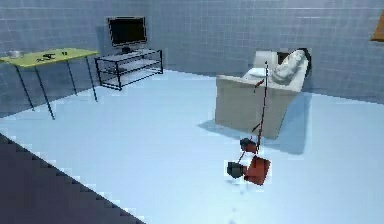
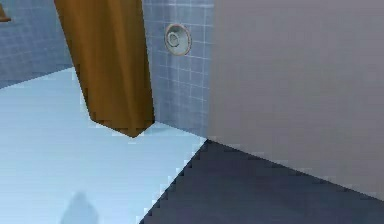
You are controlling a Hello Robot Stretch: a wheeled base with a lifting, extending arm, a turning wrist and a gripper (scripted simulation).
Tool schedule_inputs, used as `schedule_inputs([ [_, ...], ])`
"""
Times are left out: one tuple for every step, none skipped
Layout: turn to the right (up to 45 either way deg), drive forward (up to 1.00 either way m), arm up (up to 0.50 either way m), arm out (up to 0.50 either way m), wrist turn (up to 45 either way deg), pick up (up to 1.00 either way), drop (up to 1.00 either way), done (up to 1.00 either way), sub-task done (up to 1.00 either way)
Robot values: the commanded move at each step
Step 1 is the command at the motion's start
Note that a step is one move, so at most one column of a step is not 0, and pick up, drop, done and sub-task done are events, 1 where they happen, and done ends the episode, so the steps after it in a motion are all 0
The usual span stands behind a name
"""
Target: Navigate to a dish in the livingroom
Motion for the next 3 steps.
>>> schedule_inputs([
  [-45.0, 0.0, 0.0, 0.0, 0.0, 0.0, 0.0, 0.0, 0.0],
  [0.0, 1.0, 0.0, 0.0, 0.0, 0.0, 0.0, 0.0, 0.0],
  [0.0, 1.0, 0.0, 0.0, 0.0, 0.0, 0.0, 0.0, 0.0],
])
